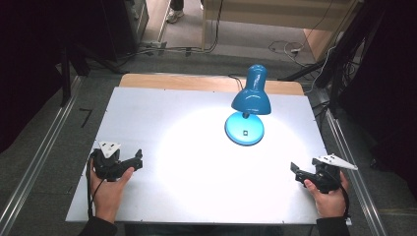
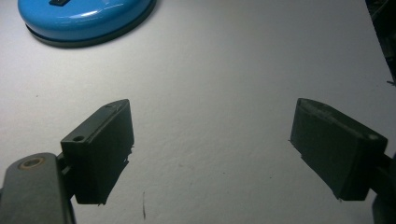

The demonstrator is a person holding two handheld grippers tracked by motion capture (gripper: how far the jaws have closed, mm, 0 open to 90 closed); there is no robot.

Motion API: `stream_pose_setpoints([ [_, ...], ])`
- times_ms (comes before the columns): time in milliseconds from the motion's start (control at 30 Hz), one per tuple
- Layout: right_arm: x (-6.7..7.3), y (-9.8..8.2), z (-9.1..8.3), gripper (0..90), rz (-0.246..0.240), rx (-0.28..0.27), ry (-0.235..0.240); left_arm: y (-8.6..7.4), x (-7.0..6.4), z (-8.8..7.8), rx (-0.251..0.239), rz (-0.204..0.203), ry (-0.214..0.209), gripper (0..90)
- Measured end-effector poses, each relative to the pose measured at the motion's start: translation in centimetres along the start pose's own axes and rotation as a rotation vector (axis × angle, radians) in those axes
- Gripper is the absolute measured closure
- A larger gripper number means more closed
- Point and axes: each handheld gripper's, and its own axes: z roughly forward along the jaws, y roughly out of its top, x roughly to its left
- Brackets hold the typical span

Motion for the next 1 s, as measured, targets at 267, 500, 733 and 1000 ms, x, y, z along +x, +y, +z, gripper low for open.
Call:
stream_pose_setpoints([
  [267, 0.2, 0.2, 0.1, 12.5, 0.001, 0.002, 0.003, 0.0, -0.2, 0.0, -0.004, 0.004, -0.016, 6.2],
  [500, 0.7, 0.6, 0.4, 12.5, -0.010, -0.002, 0.011, -0.1, -0.3, -0.1, -0.011, 0.003, -0.019, 6.2],
  [733, 1.3, 1.2, 0.8, 12.7, -0.021, -0.012, 0.030, -0.1, -0.1, 0.0, -0.008, 0.004, -0.022, 6.2],
  [1000, 1.8, 1.7, 1.1, 12.8, -0.034, -0.014, 0.044, -0.1, 0.0, 0.0, -0.012, 0.001, -0.025, 6.3],
])
